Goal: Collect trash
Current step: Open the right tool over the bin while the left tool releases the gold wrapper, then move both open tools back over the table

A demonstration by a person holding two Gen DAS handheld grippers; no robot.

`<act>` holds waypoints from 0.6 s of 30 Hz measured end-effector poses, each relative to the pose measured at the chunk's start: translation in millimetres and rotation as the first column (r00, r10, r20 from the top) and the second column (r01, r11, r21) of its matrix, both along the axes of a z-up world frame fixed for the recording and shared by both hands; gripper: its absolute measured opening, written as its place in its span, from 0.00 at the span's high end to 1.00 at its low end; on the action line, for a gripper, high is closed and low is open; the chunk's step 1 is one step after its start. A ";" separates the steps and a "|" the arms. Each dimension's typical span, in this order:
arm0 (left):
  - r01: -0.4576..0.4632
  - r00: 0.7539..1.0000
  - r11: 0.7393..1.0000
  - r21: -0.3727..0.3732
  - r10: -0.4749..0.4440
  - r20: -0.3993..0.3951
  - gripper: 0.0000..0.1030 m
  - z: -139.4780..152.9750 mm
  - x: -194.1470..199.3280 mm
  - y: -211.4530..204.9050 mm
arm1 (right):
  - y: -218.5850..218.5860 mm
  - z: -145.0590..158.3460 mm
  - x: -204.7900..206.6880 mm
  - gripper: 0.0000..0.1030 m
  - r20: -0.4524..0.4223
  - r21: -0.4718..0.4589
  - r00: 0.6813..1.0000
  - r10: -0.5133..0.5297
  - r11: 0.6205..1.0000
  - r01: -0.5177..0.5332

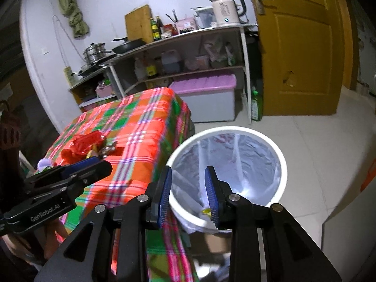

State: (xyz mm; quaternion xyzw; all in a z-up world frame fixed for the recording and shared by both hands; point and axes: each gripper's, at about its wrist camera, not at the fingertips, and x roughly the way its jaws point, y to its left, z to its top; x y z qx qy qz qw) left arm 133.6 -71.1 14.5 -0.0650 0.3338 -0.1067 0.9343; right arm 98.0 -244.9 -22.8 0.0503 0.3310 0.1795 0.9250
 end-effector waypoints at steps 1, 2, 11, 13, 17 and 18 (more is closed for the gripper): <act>-0.006 1.000 1.000 0.003 0.006 0.007 0.65 2.5 -4.4 2.4 | 4.2 2.2 -2.9 0.70 0.005 -0.002 1.000 0.009 1.000 -0.009; -0.008 1.000 1.000 0.005 0.008 0.017 0.65 5.7 -9.7 6.0 | 8.8 4.4 -6.4 0.70 0.009 -0.003 1.000 0.019 1.000 -0.019; -0.065 0.996 0.998 0.006 0.065 0.067 0.65 18.2 -45.5 33.4 | 36.6 15.5 -27.4 0.70 0.040 -0.022 0.995 0.094 0.995 -0.094; -0.076 0.994 0.997 0.004 0.075 0.075 0.65 20.1 -51.5 39.0 | 41.9 17.4 -32.0 0.70 0.047 -0.027 0.993 0.109 0.994 -0.108; -0.089 0.993 0.996 0.002 0.089 0.081 0.65 21.6 -62.6 48.4 | 50.7 20.7 -40.2 0.70 0.059 -0.031 0.989 0.133 0.991 -0.131; -0.092 0.992 0.996 0.002 0.091 0.082 0.65 21.4 -64.3 50.2 | 52.3 21.1 -41.9 0.70 0.061 -0.031 0.989 0.137 0.990 -0.136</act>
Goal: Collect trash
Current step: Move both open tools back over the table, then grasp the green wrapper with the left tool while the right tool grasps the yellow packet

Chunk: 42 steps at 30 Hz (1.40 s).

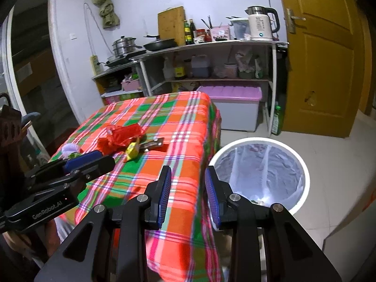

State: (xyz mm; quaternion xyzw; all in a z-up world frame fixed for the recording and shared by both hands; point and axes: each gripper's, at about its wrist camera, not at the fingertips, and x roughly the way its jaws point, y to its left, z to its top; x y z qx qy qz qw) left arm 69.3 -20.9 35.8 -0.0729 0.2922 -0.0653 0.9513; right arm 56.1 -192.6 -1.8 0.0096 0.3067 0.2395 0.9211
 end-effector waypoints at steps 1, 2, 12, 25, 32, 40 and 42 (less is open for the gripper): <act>-0.004 1.000 1.000 -0.001 0.004 0.002 0.65 0.3 -3.0 2.4 | 1.6 0.6 -1.5 0.70 0.002 0.000 1.000 0.005 1.000 -0.005; -0.006 1.000 1.000 -0.001 0.006 0.004 0.65 0.5 -4.7 3.3 | 3.4 1.4 -2.9 0.70 0.004 0.000 1.000 0.009 1.000 -0.009; -0.064 0.998 0.998 0.014 0.063 0.026 0.65 0.2 -27.7 18.8 | 22.1 1.1 -13.2 0.70 0.009 -0.002 0.997 0.072 0.997 -0.072; -0.158 0.987 0.987 0.024 0.158 -0.009 0.65 -19.1 -39.0 56.9 | 50.4 -14.2 -2.7 0.65 -0.036 -0.008 0.989 0.144 0.989 -0.144; -0.221 0.975 0.975 0.010 0.221 -0.019 0.65 -28.0 -44.1 90.0 | 70.6 -20.0 6.7 0.62 -0.058 -0.010 0.982 0.178 0.984 -0.179; -0.291 0.956 0.957 0.002 0.291 -0.022 0.65 -33.1 -47.2 123.6 | 92.6 -26.8 20.0 0.62 -0.087 -0.009 0.973 0.214 0.976 -0.215; -0.315 0.949 0.949 0.003 0.315 -0.028 0.65 -34.3 -46.4 132.5 | 97.5 -28.7 24.5 0.62 -0.096 -0.011 0.970 0.222 0.975 -0.224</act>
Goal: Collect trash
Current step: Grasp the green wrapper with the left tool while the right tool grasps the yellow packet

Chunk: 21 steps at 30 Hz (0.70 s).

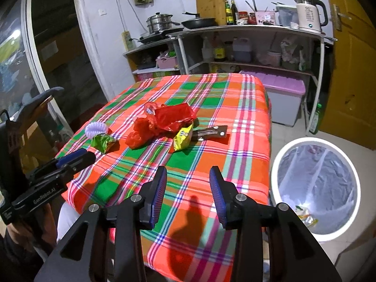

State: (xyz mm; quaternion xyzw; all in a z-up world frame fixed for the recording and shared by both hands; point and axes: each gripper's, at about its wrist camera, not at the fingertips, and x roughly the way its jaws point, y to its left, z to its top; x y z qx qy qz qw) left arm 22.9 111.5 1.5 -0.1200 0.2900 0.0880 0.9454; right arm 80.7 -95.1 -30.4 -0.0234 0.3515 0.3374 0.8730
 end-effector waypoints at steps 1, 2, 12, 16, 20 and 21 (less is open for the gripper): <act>-0.016 1.000 1.000 -0.004 0.016 -0.003 0.65 -1.2 0.5 6.4 | 2.7 -1.0 1.9 0.62 -0.003 -0.002 1.000 0.003 1.000 -0.003; -0.028 1.000 1.000 -0.010 0.028 -0.005 0.64 -2.4 0.6 12.3 | 5.8 -2.1 3.8 0.62 -0.006 -0.005 1.000 0.007 1.000 -0.007; -0.149 0.988 0.988 -0.048 0.148 -0.036 0.49 -15.1 9.5 63.3 | 30.9 -14.0 25.6 0.62 -0.043 -0.024 0.998 0.034 0.999 -0.035; -0.180 0.983 0.982 -0.059 0.177 -0.046 0.45 -20.2 15.0 78.3 | 38.8 -20.7 37.2 0.62 -0.067 -0.022 0.997 0.031 0.999 -0.032; -0.184 0.982 0.979 -0.082 0.179 -0.068 0.45 -28.3 25.4 88.9 | 45.9 -25.2 48.1 0.62 -0.085 -0.022 0.996 0.024 0.999 -0.026; -0.186 0.981 0.979 -0.087 0.180 -0.073 0.45 -30.2 27.7 90.2 | 48.0 -26.7 51.0 0.62 -0.089 -0.022 0.996 0.024 0.999 -0.026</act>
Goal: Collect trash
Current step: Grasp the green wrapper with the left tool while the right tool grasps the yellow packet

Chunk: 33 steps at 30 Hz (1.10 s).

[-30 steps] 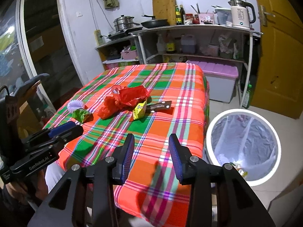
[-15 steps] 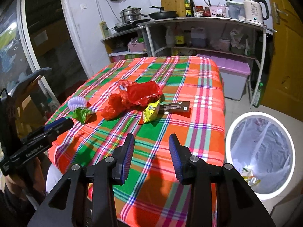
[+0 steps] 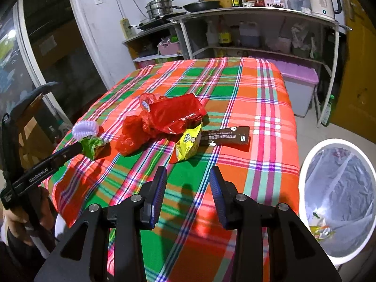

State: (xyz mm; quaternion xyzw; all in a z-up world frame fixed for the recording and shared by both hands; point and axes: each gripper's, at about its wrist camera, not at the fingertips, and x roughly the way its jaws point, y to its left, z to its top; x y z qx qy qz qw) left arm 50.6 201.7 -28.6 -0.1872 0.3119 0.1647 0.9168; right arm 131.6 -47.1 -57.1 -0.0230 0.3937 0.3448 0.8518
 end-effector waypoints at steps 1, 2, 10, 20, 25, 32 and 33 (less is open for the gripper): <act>-0.004 1.000 1.000 -0.006 0.004 -0.004 0.45 -2.4 2.8 2.6 | 1.3 -0.7 2.0 0.62 -0.002 -0.001 1.000 -0.001 1.000 0.001; -0.010 1.000 1.000 -0.009 0.010 -0.008 0.45 -3.9 4.5 4.3 | 3.5 -1.7 4.9 0.62 -0.005 -0.002 1.000 -0.002 1.000 0.002; -0.044 0.999 0.998 -0.046 0.043 -0.022 0.45 -16.1 12.6 17.7 | 20.4 -13.1 23.7 0.62 -0.038 -0.013 0.999 0.000 1.000 0.000; -0.015 0.999 0.999 -0.032 0.013 -0.039 0.77 -21.7 17.5 12.7 | 30.6 -28.5 44.8 0.62 -0.107 -0.010 0.994 -0.027 1.000 0.026; -0.003 0.999 1.000 -0.024 0.002 -0.043 0.90 -23.2 17.4 10.2 | 33.2 -27.3 47.8 0.65 -0.112 0.008 0.993 -0.027 1.000 0.028; 0.013 1.000 1.000 -0.013 -0.013 -0.026 0.90 -17.9 11.9 2.8 | 30.5 -21.8 40.6 0.85 -0.077 0.007 0.996 -0.035 0.999 0.036; 0.014 1.000 1.000 -0.012 -0.014 -0.024 0.90 -16.6 11.0 1.7 | 28.2 -20.8 38.5 0.86 -0.074 0.009 0.997 -0.038 0.999 0.039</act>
